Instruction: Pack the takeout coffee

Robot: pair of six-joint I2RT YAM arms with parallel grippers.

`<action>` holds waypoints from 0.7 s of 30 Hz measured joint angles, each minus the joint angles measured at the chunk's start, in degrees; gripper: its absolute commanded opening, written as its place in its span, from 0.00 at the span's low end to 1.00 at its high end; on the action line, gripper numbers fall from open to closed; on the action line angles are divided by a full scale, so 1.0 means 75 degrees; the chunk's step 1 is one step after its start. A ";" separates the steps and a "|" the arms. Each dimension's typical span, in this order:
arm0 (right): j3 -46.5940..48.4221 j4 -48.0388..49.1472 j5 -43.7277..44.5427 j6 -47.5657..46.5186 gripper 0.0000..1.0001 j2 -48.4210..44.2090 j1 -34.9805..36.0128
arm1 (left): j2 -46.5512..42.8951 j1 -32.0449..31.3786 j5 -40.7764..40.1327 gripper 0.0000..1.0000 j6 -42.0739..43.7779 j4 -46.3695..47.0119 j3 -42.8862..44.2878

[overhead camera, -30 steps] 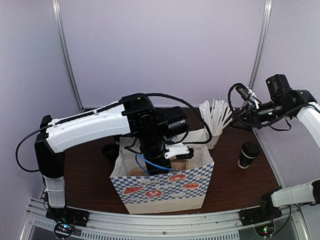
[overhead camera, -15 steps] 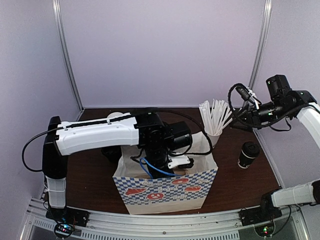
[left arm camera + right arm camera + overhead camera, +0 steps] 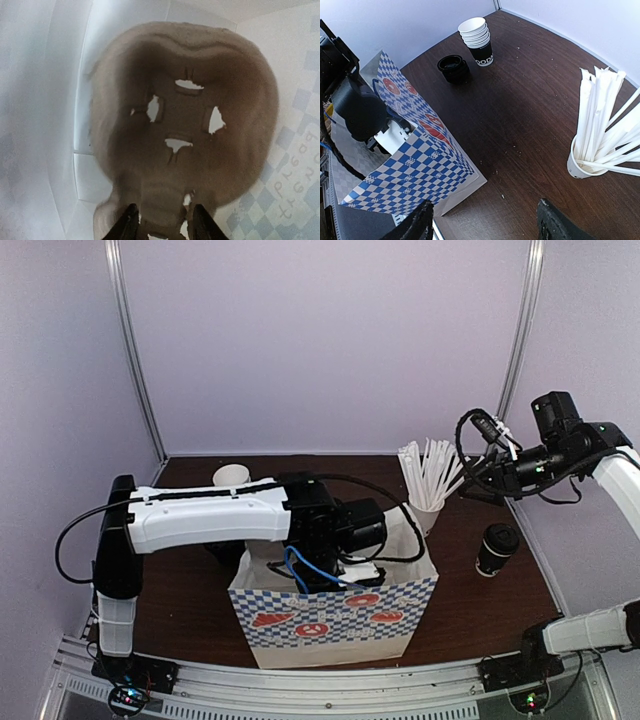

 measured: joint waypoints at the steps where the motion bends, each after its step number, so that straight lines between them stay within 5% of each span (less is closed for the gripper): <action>1: 0.0000 0.0000 0.0000 0.0000 0.71 -0.0003 -0.0003 | 0.0000 0.0000 0.0000 0.45 -0.0020 -0.0012 0.0000; 2: 0.0000 0.0000 0.0000 0.0000 0.72 -0.0009 -0.0003 | 0.0000 0.0000 -0.0003 0.57 -0.0009 -0.0020 0.0000; 4: 0.0000 -0.0003 0.0003 -0.0003 0.73 -0.0044 -0.0003 | 0.0000 0.0000 -0.0003 0.61 -0.0020 -0.0032 0.0000; 12: 0.0000 -0.0009 0.0003 0.0000 0.74 -0.0303 -0.0003 | 0.0000 0.0000 -0.0009 0.61 -0.0020 -0.0254 0.0256; 21: 0.0650 -0.0600 0.0073 -0.0090 0.72 0.0035 -0.0009 | -0.0291 0.0000 -0.0085 0.61 0.0143 -0.0918 0.2221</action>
